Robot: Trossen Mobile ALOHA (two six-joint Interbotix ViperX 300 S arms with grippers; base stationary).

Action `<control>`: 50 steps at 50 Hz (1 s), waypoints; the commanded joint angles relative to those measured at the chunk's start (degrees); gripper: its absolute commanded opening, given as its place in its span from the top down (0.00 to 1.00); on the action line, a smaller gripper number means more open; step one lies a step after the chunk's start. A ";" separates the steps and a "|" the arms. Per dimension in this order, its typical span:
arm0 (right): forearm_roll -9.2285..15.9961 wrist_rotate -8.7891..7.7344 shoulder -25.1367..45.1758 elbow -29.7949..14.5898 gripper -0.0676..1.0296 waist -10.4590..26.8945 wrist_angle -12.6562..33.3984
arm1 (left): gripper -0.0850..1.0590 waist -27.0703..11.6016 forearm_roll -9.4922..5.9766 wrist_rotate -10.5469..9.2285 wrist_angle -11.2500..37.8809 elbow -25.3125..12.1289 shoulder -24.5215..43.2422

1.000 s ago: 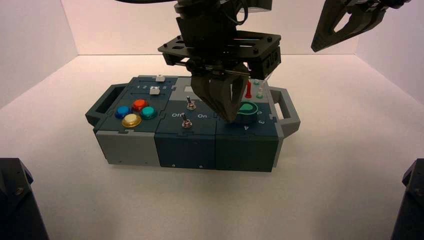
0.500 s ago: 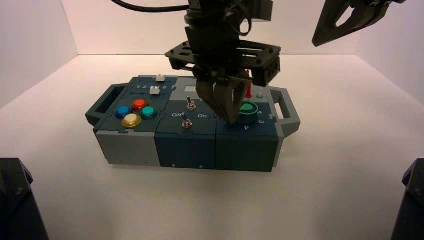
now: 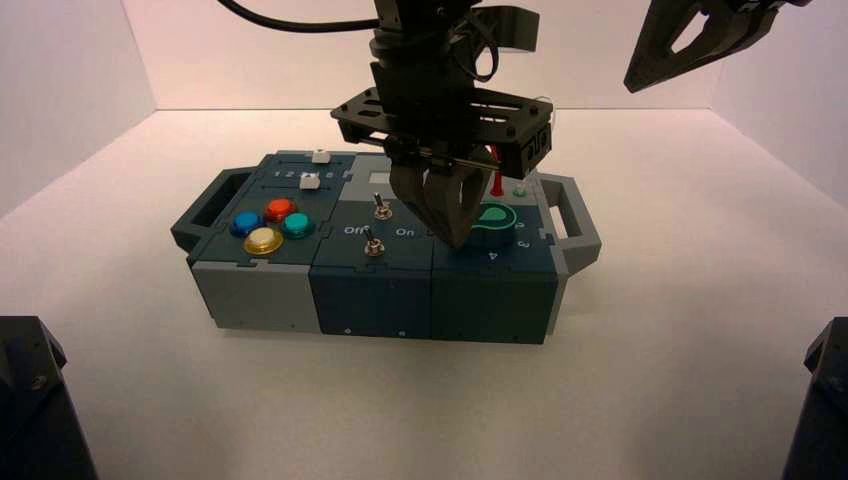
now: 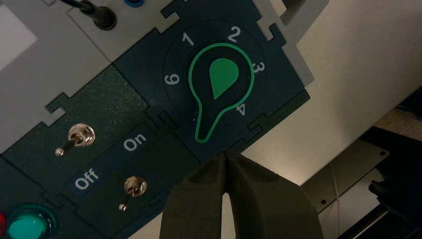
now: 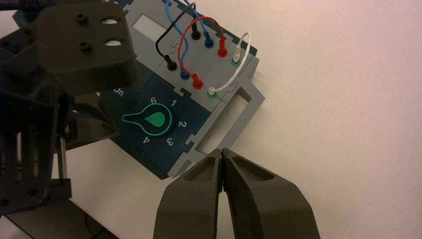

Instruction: Turn the knob to position 2.

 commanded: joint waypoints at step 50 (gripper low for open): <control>0.00 0.00 -0.09 -1.58 0.96 0.09 -1.05 | 0.95 4.92 0.97 4.66 -0.70 -2.90 1.14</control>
